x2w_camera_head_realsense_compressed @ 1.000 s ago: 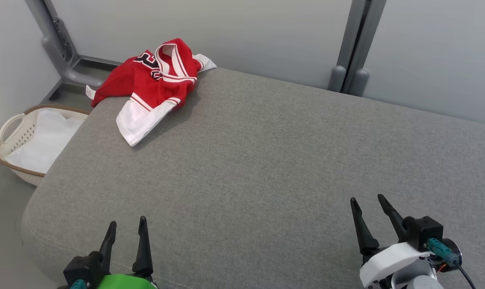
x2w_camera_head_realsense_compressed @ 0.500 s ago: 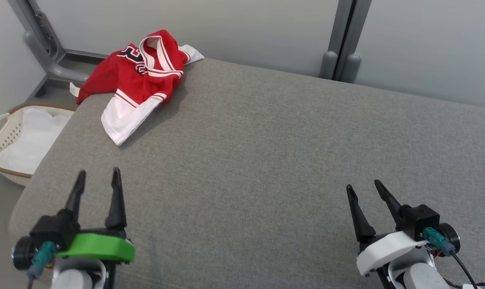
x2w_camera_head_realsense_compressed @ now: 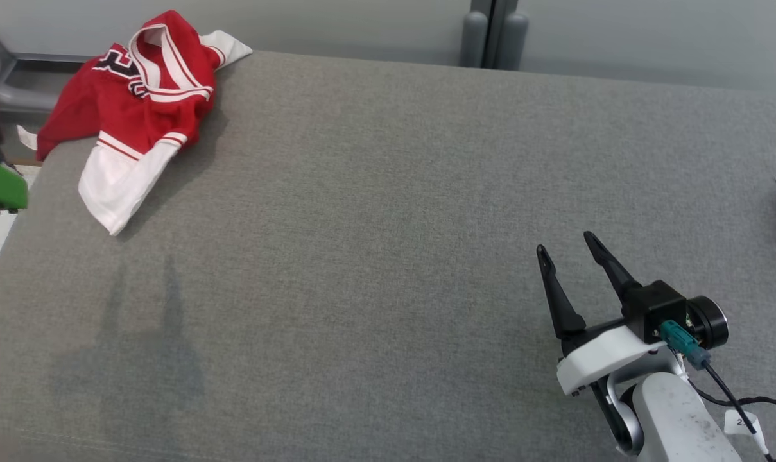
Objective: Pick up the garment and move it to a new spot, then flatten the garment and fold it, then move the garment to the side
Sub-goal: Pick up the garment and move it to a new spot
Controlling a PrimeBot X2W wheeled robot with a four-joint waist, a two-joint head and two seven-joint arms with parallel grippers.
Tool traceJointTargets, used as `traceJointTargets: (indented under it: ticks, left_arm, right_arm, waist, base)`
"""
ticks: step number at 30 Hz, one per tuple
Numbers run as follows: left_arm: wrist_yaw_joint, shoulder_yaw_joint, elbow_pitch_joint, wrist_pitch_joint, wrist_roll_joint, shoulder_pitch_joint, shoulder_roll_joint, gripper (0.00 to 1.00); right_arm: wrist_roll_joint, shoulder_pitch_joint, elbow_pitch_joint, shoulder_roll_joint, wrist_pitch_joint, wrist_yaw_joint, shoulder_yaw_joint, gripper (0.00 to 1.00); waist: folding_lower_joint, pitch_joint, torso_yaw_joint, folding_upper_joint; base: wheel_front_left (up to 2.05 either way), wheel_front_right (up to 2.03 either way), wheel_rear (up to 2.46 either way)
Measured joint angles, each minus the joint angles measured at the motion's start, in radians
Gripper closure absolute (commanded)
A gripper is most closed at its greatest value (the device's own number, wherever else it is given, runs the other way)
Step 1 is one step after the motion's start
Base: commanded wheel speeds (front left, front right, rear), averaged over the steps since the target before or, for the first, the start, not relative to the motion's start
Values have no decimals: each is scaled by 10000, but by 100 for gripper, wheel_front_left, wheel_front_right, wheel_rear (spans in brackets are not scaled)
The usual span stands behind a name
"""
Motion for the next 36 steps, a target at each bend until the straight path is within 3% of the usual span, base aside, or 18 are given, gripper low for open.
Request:
traceJointTargets:
  ticks: [6,18,30,32,34,36]
  left_arm:
    - [-29,-403,1944,357,-291,-1143,477,0]
    - [-46,-2479,4520,385,-1055,-1995,458,0]
    - [59,-2828,6636,-42,-1147,-3067,522,0]
    - [113,-2840,6849,-180,-1137,-3218,497,37]
    - [117,-2826,7001,-405,-1137,-3354,479,100]
    - [117,-2851,7124,-637,-1137,-3481,462,100]
  right_arm:
    - [-395,-339,-169,0,0,0,-4,0]
    - [-861,-618,-660,-4,0,0,-165,0]
    - [-1080,-872,-1062,21,-29,4,-297,0]
    - [-1080,-923,-1097,27,-35,6,-307,0]
    - [-1078,-973,-1103,29,-42,8,-309,0]
    - [-1068,-982,-1070,31,-42,8,-311,0]
  waist:
    - [0,847,-485,0]
    - [1,2612,-1138,0]
    - [1,3903,-1430,0]
    - [1,4001,-1457,-1]
    - [0,4046,-1483,-1]
    - [0,4015,-1487,0]
  base:
    - [0,0,0]
    - [0,0,0]
    - [0,0,0]
    - [0,0,0]
    - [0,0,0]
    - [0,0,0]
